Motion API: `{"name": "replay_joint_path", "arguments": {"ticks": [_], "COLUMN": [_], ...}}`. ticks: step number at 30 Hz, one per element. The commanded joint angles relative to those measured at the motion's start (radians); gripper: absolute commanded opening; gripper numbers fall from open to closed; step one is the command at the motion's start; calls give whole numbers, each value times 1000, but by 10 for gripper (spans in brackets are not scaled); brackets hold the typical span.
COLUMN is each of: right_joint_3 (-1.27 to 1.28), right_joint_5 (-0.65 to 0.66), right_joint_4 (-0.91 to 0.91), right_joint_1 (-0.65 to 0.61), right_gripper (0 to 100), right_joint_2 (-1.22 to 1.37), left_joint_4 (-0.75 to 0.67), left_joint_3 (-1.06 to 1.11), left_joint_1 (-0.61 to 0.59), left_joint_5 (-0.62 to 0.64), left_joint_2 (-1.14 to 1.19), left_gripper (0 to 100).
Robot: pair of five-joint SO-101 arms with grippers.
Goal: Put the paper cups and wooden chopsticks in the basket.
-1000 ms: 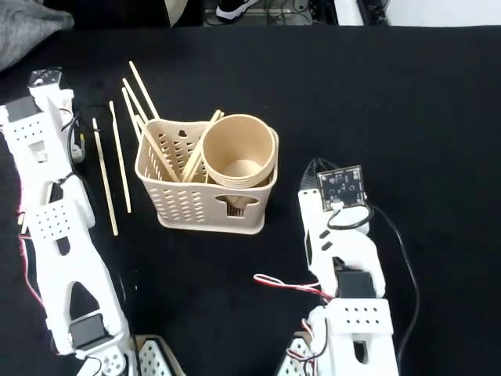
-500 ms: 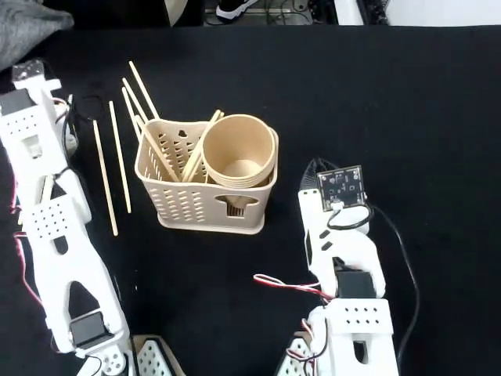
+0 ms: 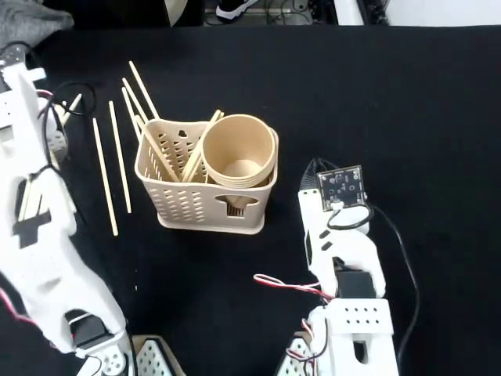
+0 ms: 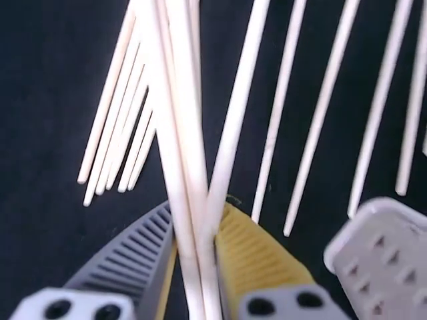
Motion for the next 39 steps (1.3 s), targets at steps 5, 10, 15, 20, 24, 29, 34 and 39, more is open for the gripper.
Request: {"name": "replay_joint_path", "arguments": {"ticks": [5, 10, 15, 20, 24, 29, 34, 39], "right_joint_3": [-7, -7, -7, -7, -7, -7, -7, -7], "right_joint_5": [3, 3, 3, 3, 3, 3, 3, 3], "right_joint_4": [-3, -3, -3, -3, -3, -3, -3, -5], "right_joint_1": [11, 11, 11, 11, 11, 11, 11, 11], "right_gripper": [11, 11, 11, 11, 11, 11, 11, 11], "right_joint_2": [-1, -1, -1, -1, -1, -1, -1, -1], "left_joint_4": [-181, -407, -638, -804, -899, -1094, -1326, -1349], "left_joint_3": [337, 631, 891, 1075, 1185, 1330, 1471, 1488], "left_joint_1": [96, 151, 173, 173, 209, 314, 367, 364], "left_joint_5": [5, 5, 9, 12, 12, 14, 8, 8], "left_joint_2": [-411, -637, -862, -1069, -1220, -1376, -1508, -1620], "left_gripper": [28, 28, 28, 28, 28, 28, 28, 28]}}
